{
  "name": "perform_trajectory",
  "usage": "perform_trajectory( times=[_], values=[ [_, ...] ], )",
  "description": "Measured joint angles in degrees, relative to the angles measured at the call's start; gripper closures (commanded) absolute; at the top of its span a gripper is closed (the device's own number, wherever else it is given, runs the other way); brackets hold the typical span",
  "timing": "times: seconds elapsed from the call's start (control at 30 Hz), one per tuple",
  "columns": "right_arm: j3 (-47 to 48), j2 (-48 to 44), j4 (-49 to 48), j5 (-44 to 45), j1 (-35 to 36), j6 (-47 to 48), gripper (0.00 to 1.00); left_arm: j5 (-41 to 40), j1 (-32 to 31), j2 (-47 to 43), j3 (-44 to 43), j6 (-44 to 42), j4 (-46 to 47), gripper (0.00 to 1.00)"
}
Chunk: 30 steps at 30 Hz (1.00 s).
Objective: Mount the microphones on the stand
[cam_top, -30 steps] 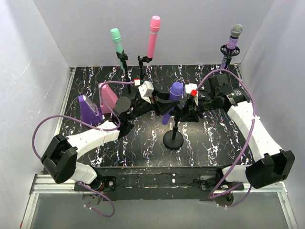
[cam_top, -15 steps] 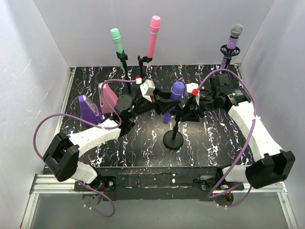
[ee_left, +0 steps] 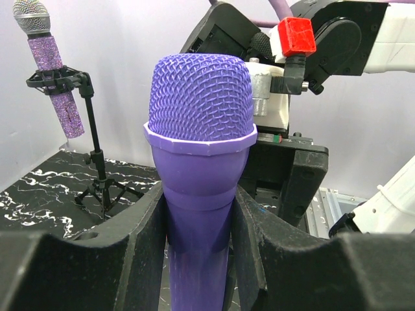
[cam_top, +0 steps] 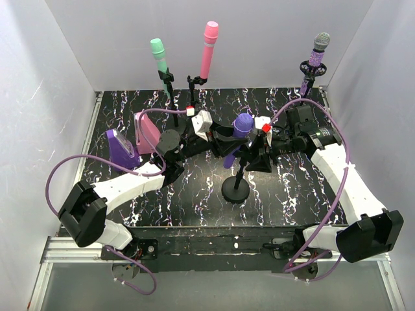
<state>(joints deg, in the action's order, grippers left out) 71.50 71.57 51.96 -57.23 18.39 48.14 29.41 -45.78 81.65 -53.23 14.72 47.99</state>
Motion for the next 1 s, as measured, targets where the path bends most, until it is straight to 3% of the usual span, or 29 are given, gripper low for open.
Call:
perform_trajectory(
  times=[0.03, 0.1, 0.13, 0.3, 0.7, 0.77, 0.87, 1.0],
  values=[
    [-0.07, 0.0, -0.09, 0.04, 0.0, -0.17, 0.43, 0.0, 0.0, 0.0, 0.0, -0.15, 0.0, 1.0],
    [-0.07, 0.0, -0.35, 0.28, 0.0, -0.24, 0.72, 0.0, 0.0, -0.02, 0.0, -0.24, -0.02, 1.0],
    [-0.09, 0.0, -0.59, 0.55, 0.0, -0.28, 0.81, -0.02, -0.02, -0.09, 0.0, -0.39, -0.09, 1.0],
    [-0.15, -0.07, -1.18, 0.98, -0.02, 0.15, 0.99, 0.0, -0.09, -0.15, 0.02, -0.59, -0.98, 1.0],
    [0.83, 0.9, 0.26, -0.22, -0.5, 0.0, 0.96, 1.64, -0.07, 1.55, -1.01, 1.77, 0.17, 1.0],
    [0.94, 0.92, 0.55, -0.39, -0.83, -0.11, 0.86, 1.92, -0.04, 2.08, -1.55, 1.84, 0.04, 1.0],
    [1.03, 0.9, 0.68, -0.42, -1.16, -0.37, 0.6, 2.14, -0.02, 2.43, -2.16, 1.7, -0.5, 1.0],
    [1.03, 0.74, 0.55, -0.35, -1.2, -1.4, 0.39, 2.16, -0.02, 2.4, -2.34, 1.29, -1.03, 1.0]
  ],
)
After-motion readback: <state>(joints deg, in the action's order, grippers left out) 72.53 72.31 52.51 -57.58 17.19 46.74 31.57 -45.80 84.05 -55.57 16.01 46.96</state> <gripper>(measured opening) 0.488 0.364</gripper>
